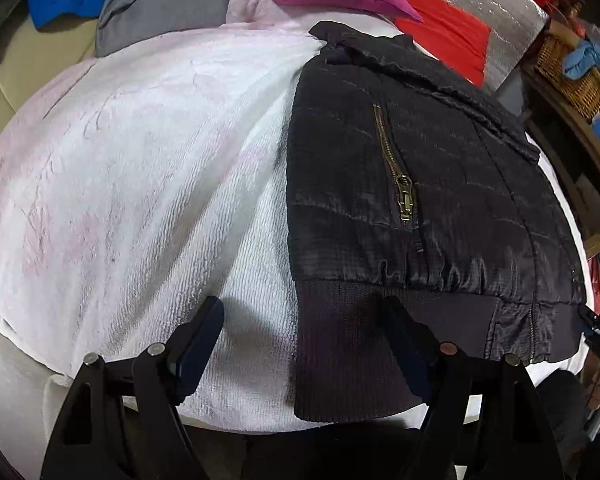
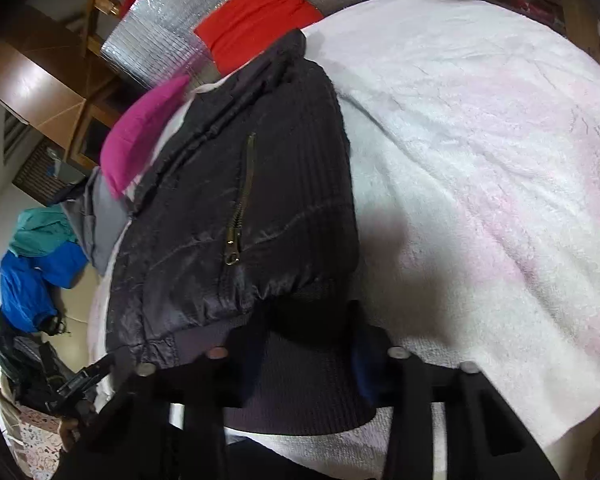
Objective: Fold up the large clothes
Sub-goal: 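Grasp the ribbed hem with both tools side by side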
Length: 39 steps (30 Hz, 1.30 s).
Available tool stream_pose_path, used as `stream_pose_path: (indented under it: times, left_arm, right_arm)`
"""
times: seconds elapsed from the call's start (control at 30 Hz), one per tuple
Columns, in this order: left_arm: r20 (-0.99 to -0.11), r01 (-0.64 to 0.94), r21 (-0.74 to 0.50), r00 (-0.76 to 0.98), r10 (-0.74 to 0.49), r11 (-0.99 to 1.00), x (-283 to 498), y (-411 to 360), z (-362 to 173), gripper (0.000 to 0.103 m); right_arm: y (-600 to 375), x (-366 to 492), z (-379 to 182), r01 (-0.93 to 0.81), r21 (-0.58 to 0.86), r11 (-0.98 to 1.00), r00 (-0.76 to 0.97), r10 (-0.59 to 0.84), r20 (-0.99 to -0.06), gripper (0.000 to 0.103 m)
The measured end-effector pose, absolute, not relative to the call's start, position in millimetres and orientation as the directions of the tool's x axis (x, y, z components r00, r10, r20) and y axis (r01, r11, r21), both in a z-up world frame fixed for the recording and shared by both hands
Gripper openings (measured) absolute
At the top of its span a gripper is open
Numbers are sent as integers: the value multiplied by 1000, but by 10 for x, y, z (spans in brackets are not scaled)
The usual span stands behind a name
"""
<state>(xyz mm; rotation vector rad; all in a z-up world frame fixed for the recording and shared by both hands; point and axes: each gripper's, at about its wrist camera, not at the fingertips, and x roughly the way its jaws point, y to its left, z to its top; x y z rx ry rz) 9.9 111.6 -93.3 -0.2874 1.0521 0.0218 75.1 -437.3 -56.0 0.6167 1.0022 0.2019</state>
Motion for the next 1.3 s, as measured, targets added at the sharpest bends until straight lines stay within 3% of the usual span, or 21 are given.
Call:
stream_pose_path:
  times: [0.43, 0.53, 0.6, 0.67, 0.83, 1.07, 1.13, 1.23, 1.3]
  left_arm:
    - [-876, -134, -192, 470, -108, 972, 232, 1013, -993, 81]
    - [-880, -122, -178, 463, -103, 977, 275, 954, -1003, 80]
    - [-880, -108, -183, 461, -114, 977, 295, 929, -1010, 68]
    - [-876, -90, -194, 465, -131, 977, 299, 887, -1004, 43]
    - [-869, -84, -187, 480, -125, 979, 285, 846, -964, 18]
    - [-844, -68, -259, 500, -192, 963, 174, 975, -915, 10]
    - [-838, -72, -280, 505, -206, 957, 178, 996, -950, 11]
    - [-828, -99, -332, 507, -240, 938, 181, 1111, -940, 14]
    - [-810, -110, -341, 539, -232, 934, 189, 1143, -885, 23]
  right_arm:
    - [-4436, 758, -638, 121, 607, 785, 530, 466, -708, 41]
    - [-4419, 759, -630, 124, 588, 799, 518, 454, -725, 26]
    - [-4427, 762, -624, 123, 593, 796, 509, 462, -726, 15]
    - [-4417, 752, -574, 117, 590, 799, 508, 463, -726, 11]
    - [-4374, 701, -457, 96, 590, 802, 511, 469, -720, 9]
    - [-4406, 570, -464, 88, 594, 800, 499, 481, -721, 8]
    - [-4451, 572, -520, 97, 600, 794, 496, 484, -721, 10]
    - [-4469, 588, -539, 89, 630, 772, 519, 503, -691, 21]
    - [-4462, 592, -517, 68, 651, 756, 536, 523, -663, 52]
